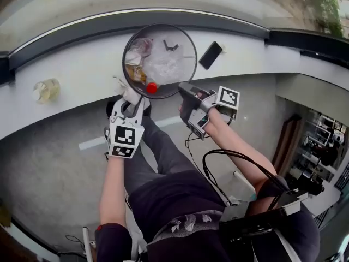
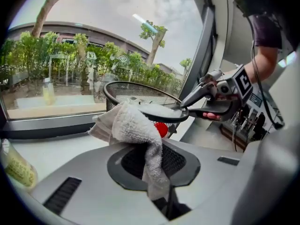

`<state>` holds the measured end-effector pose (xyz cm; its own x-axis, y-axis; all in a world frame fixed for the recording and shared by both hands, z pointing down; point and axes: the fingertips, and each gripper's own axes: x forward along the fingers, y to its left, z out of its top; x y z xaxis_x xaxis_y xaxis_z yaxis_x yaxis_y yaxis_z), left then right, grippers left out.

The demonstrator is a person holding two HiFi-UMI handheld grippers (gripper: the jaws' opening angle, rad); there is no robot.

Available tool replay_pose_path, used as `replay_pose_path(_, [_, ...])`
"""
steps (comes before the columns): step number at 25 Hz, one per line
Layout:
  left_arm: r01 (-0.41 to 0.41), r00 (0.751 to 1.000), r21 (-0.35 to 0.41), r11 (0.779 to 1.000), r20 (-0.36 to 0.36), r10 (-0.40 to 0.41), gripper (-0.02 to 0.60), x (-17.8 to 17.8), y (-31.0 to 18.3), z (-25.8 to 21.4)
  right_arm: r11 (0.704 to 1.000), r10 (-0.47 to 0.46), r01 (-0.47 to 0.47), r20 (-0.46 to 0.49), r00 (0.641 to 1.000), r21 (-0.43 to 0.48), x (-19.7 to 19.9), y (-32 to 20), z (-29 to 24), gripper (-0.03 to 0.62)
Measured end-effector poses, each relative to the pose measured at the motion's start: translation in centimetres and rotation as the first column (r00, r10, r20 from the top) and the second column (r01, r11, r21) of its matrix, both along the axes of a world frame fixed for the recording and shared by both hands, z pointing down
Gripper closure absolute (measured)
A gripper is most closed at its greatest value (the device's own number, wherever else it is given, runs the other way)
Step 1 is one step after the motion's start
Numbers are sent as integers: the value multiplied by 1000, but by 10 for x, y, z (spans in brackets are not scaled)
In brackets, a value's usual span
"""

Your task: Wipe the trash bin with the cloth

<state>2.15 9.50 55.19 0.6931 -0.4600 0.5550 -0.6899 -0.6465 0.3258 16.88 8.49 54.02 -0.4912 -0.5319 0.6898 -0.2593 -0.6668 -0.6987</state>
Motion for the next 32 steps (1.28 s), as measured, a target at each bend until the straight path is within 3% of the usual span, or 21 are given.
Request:
replay_pose_path(2, [27, 999, -3, 1000, 23, -27, 546, -6, -16, 1, 999, 30, -29, 32, 999, -31, -18, -4, -2, 546])
replay_pose_path(7, [97, 991, -49, 994, 96, -92, 546, -4, -22, 2, 997, -14, 24, 139, 990, -72, -34, 12, -2, 548])
replay_pose_path(12, [-78, 991, -34, 996, 105, 81, 546, 25, 4, 12, 996, -30, 47, 200, 979, -80, -58, 7, -2, 546])
replay_pose_path(16, [-127, 990, -44, 991, 47, 129, 546, 39, 14, 10, 996, -44, 61, 241, 970, -62, -63, 4, -7, 546])
replay_pose_path(19, [-80, 996, -57, 995, 41, 82, 546, 25, 7, 12, 989, -150, 146, 206, 967, 35, -67, 1, -13, 545])
replay_pose_path(23, [143, 986, -40, 989, 98, -138, 546, -36, -31, 11, 951, -288, 258, 180, 941, 172, -54, 0, -30, 517])
replay_pose_path(25, [216, 970, 9, 976, 111, -216, 546, -60, -58, 5, 929, -347, 323, 119, 930, 182, -34, 0, -39, 515])
replay_pose_path(29, [223, 969, 73, 972, 91, -230, 546, -74, -99, -8, 858, -497, 500, -55, 866, 121, -15, -1, -45, 481])
replay_pose_path(32, [182, 979, 73, 980, 81, -188, 546, -52, -96, -8, 838, -532, 537, -69, 844, 99, -14, -2, -45, 480])
